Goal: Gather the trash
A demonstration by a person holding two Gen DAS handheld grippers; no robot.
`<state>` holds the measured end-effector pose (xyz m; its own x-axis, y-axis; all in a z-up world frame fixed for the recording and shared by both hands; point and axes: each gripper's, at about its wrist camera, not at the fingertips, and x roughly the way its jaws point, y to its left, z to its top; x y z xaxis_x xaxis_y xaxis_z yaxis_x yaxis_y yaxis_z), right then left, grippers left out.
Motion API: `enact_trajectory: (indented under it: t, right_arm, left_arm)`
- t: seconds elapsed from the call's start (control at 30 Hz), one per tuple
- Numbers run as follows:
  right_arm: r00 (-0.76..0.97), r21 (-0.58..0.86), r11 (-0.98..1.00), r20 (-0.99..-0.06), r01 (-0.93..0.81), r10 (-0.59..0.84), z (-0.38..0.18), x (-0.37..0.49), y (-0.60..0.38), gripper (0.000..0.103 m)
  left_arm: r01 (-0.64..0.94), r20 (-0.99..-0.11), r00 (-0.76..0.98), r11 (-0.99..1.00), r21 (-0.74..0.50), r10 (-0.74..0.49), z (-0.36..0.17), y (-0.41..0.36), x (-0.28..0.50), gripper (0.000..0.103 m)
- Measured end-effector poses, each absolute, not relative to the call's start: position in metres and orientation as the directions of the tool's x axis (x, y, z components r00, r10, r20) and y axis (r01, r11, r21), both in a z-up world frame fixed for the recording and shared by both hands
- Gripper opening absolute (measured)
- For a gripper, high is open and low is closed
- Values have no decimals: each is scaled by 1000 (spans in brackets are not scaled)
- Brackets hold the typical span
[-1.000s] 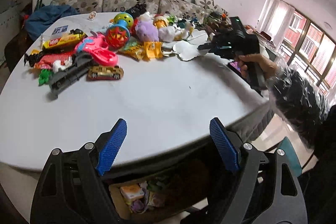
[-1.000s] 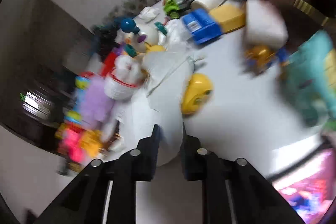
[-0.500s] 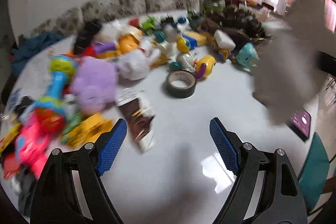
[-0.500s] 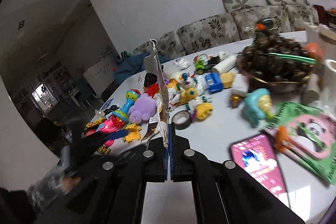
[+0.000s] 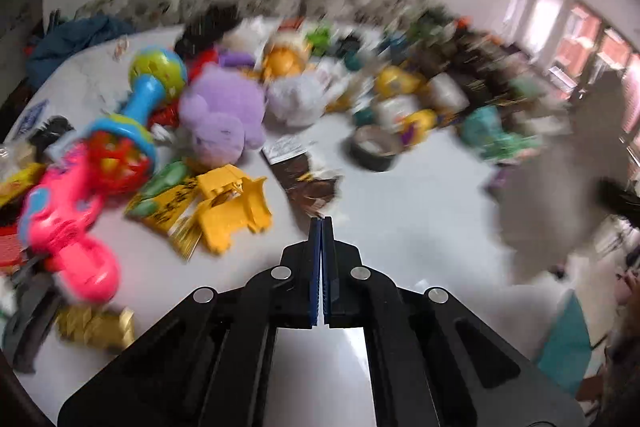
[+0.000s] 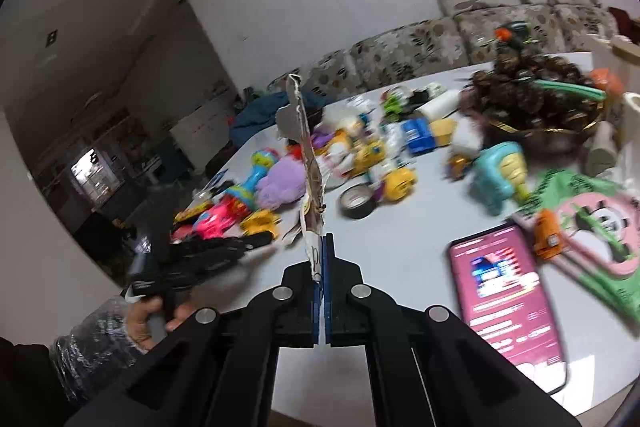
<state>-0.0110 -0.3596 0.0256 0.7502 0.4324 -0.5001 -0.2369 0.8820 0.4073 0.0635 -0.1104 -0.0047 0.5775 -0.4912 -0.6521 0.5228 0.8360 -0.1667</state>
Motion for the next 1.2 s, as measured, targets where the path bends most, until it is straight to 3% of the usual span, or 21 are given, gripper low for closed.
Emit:
enact_trajectory:
  t: [0.1,0.33,0.4,0.57,0.73,0.83,0.9,0.93,0.97,1.1,1.2]
  right_arm:
    - [736,377,888,-516,-264,439,23,-12,-343,1]
    - [728,404,887,-535,-224,428,12,-7,-347,1]
    - [736,407,890,-536,-204,414,11,-10,-357,1]
    - [737,407,896,-547,-180,396,6,-12,-373,1]
    - [741,429,886,-536,-175,405,-1,-10,-382,1]
    - [740,443,879,-530,-175,414,-5,-8,-383,1]
    - [739,447,877,-529,-176,418,-7,-7,-383,1]
    - [737,449,876,-529,-177,420,-8,-7,-383,1]
    - [736,453,874,-529,-176,423,-10,-7,-383,1]
    - [733,452,872,-528,-186,430,-9,-7,-380,1]
    - [743,450,869,-506,-207,439,2,-13,-375,1]
  left_arm:
    - [569,-610,616,817,-91,-498,13,-107,34,0]
    - [546,-750,587,833,89,-304,-25,-164,75,2]
    - [524,-770,592,839,145,-237,-37,-171,88,12]
    - [503,-734,632,852,146,-247,-36,-177,106,77]
    - [497,-727,644,853,159,-240,-33,-182,111,88]
    - [500,-761,617,846,184,-200,-43,-192,124,87]
    - [505,-762,605,851,145,-230,-41,-192,128,58]
    - [496,-759,613,855,152,-221,-41,-192,130,34]
    - [498,-766,604,854,148,-219,-42,-192,133,17]
    - [499,-723,630,861,98,-283,-26,-180,121,1]
    - [506,-674,652,861,47,-346,1,-164,99,1]
